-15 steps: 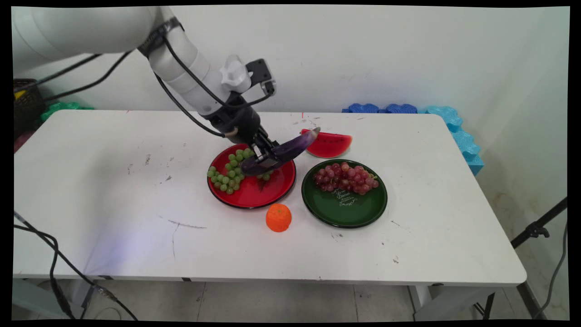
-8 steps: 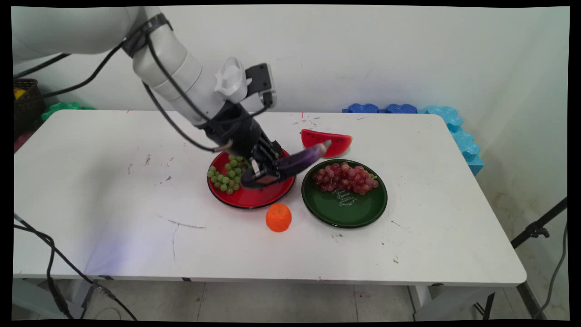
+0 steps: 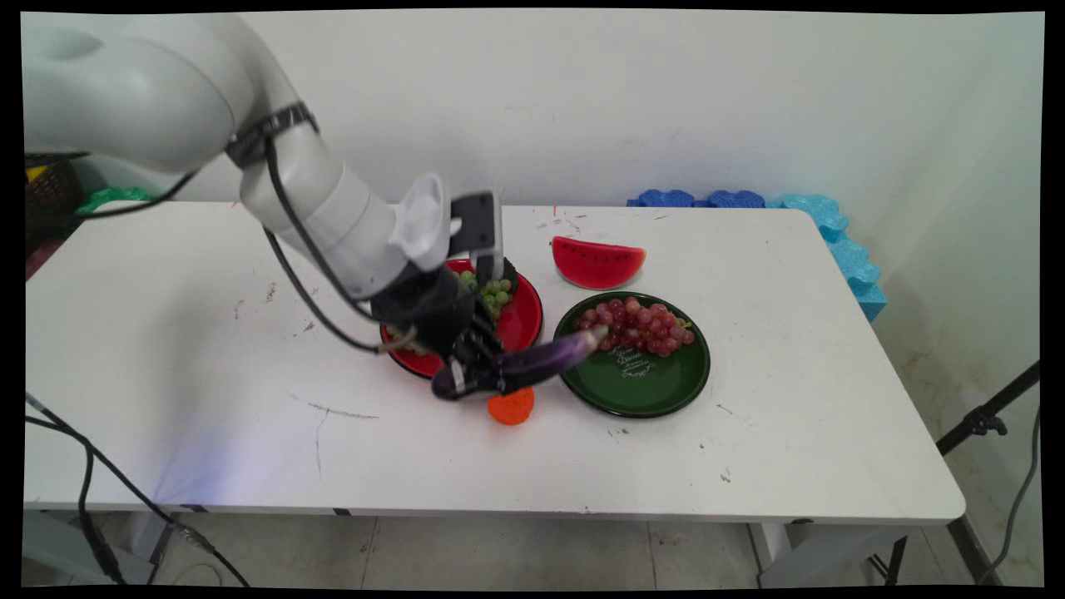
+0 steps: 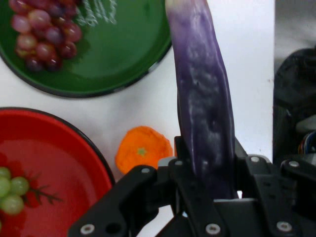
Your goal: Place the picked object on the table
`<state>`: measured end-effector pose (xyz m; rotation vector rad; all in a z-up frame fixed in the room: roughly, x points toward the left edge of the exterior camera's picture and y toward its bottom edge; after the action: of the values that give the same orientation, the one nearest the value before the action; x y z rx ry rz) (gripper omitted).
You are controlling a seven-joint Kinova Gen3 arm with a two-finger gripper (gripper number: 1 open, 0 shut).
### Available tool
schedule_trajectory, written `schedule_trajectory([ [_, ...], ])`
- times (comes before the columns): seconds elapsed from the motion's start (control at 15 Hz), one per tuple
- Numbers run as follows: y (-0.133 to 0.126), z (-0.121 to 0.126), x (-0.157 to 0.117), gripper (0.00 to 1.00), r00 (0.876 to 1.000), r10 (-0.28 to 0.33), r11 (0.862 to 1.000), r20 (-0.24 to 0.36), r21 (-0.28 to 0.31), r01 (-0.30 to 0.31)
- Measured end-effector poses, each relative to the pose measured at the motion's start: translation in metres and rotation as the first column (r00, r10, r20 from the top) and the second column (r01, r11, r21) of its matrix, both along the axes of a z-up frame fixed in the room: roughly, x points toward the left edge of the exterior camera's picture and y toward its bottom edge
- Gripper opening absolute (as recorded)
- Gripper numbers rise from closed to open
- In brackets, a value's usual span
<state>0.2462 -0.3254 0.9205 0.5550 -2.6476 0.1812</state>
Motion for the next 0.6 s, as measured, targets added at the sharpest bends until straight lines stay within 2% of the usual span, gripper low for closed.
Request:
schedule_trajectory([
  [0.6,0.013,-0.061,-0.002,0.00,0.999,-0.042,0.999,0.032,0.024,0.042],
])
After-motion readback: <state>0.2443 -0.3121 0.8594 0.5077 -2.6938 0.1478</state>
